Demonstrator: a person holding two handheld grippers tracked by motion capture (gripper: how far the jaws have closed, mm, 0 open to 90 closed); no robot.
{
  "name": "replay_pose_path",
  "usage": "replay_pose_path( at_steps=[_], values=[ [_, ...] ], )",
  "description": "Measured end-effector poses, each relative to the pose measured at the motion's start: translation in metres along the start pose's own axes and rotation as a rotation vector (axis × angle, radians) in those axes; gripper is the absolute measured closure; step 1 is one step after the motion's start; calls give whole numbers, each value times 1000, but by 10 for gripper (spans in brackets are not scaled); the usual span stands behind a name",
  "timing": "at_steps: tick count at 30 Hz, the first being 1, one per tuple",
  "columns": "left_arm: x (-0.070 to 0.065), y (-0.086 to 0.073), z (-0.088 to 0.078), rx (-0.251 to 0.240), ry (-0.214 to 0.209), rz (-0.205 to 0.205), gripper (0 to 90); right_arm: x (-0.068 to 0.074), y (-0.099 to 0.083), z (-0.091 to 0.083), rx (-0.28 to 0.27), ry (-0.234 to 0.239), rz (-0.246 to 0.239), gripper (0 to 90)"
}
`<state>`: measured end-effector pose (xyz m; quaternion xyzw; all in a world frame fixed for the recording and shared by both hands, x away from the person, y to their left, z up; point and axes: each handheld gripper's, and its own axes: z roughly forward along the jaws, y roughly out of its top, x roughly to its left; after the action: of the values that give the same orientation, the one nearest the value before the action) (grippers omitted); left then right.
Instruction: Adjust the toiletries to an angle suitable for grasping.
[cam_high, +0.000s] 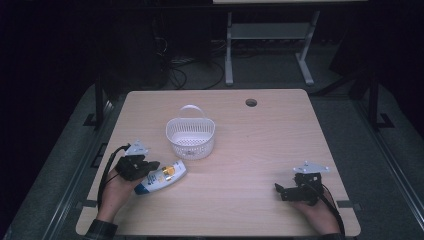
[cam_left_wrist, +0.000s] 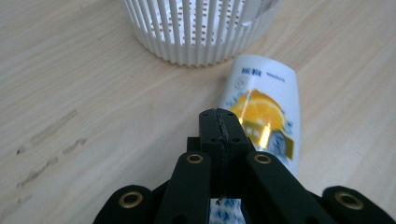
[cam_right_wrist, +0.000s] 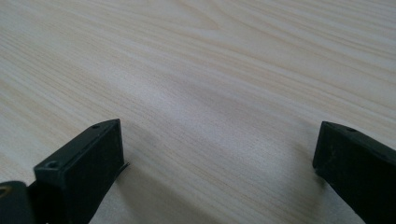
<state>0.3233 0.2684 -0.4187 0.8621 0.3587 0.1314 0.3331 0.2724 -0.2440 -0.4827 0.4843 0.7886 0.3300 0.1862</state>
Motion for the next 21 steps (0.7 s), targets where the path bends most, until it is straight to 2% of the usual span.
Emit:
replay_pose_path(
  at_steps=[3, 7, 13, 21],
  values=[
    [1, 6, 6, 5, -5, 1, 899, 0, 0, 0, 0, 0, 0, 12],
    [2, 16, 25, 30, -10, 18, 899, 0, 0, 0, 0, 0, 0, 12],
    [0, 21, 41, 61, -16, 23, 899, 0, 0, 0, 0, 0, 0, 12],
    [-2, 22, 40, 67, -22, 34, 899, 0, 0, 0, 0, 0, 0, 12]
  ],
)
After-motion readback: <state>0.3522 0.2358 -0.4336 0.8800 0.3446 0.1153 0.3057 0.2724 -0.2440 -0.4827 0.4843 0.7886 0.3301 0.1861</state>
